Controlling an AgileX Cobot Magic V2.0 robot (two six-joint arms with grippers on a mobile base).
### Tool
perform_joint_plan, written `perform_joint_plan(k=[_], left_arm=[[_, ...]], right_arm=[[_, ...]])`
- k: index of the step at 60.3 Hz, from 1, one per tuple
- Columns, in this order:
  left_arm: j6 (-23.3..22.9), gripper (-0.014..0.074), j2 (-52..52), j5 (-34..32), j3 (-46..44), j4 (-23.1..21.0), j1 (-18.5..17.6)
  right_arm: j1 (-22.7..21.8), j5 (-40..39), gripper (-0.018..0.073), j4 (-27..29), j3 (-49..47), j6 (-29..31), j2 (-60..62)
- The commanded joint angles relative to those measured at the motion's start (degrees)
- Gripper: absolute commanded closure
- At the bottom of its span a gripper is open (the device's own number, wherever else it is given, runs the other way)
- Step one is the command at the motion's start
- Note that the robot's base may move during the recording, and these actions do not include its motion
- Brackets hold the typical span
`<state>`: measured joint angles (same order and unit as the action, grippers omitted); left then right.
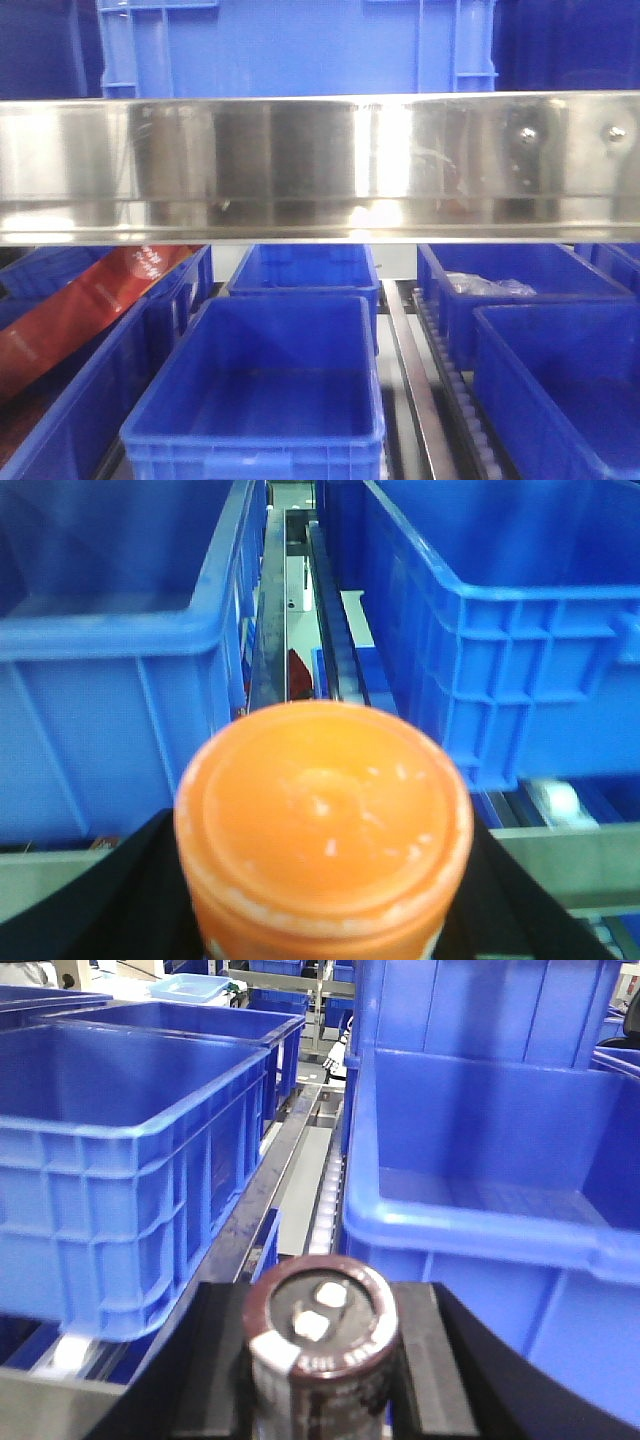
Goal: Place cylindrical capacitor in blue bin on shelf
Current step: 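Extend both held cylinders over the blue bins on the shelf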
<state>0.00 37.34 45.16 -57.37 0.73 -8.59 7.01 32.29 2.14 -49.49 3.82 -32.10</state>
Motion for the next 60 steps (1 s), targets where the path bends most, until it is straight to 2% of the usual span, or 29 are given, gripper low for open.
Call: perform_joint_plan(k=[1, 60], left_arm=[[0.0, 0.0707, -0.2, -1.2, 0.0, -0.2, -0.5], [0.0, 0.0707, -0.2, -1.2, 0.0, -0.2, -0.5]], right_arm=[[0.0, -1.0, 0.0722, 0.0, -0.5, 0.1, 0.1], [0.0, -1.0, 0.0722, 0.0, -0.5, 0.1, 0.1]])
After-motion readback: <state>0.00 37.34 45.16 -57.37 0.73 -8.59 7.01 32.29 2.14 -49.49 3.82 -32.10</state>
